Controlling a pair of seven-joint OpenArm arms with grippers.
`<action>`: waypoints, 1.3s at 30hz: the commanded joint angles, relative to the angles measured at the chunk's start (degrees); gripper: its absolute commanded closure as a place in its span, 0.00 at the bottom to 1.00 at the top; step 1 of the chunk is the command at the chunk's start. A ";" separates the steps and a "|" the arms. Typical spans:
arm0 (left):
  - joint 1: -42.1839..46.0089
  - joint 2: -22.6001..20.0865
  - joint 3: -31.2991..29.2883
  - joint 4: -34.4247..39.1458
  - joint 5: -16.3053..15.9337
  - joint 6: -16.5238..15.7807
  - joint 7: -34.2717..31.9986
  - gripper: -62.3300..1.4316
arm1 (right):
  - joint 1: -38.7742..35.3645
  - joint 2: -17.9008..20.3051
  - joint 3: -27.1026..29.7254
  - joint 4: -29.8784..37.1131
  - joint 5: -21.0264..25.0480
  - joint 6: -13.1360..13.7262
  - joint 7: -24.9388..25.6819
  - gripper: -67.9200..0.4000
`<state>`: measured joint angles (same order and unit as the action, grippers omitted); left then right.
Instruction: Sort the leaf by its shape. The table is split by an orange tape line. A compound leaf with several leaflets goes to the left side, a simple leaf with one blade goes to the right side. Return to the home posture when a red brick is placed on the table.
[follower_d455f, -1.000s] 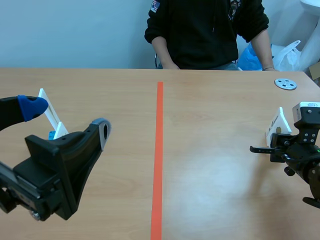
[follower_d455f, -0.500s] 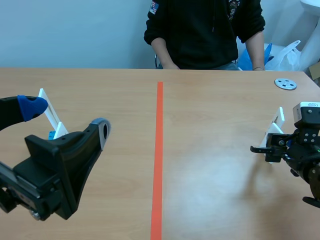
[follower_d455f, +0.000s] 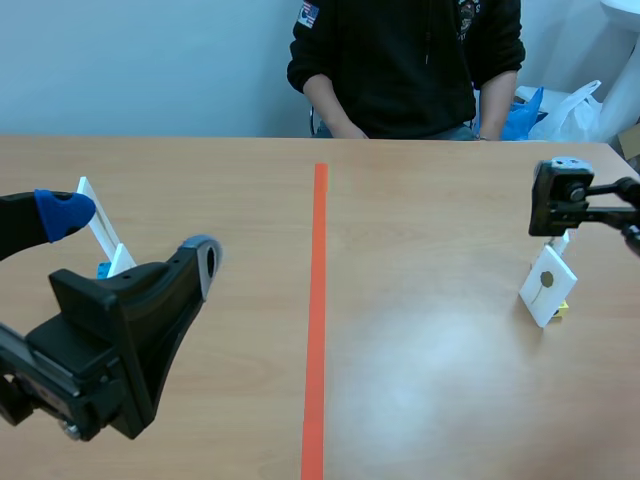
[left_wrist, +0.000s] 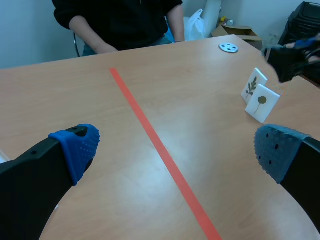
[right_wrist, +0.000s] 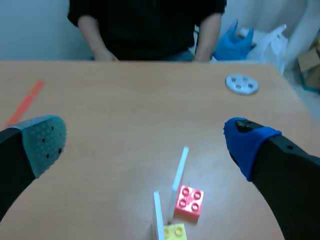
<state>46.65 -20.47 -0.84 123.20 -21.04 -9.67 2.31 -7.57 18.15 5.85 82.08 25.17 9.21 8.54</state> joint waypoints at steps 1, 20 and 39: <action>-0.20 0.11 -0.24 0.39 -0.13 -0.15 -1.22 0.00 | -2.73 0.94 0.52 3.54 1.18 1.86 0.28 0.00; -0.15 -0.70 -3.06 0.39 -0.15 -0.11 -0.74 0.00 | -35.30 9.77 8.31 38.21 12.83 10.43 -11.26 0.00; -0.15 -0.68 -3.04 0.39 -0.22 -0.15 0.55 0.00 | -37.81 9.77 9.49 39.10 12.81 11.45 -11.21 0.00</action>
<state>46.65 -21.28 -3.79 123.20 -21.04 -9.69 3.49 -46.22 27.94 15.27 121.23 37.67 20.64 -3.57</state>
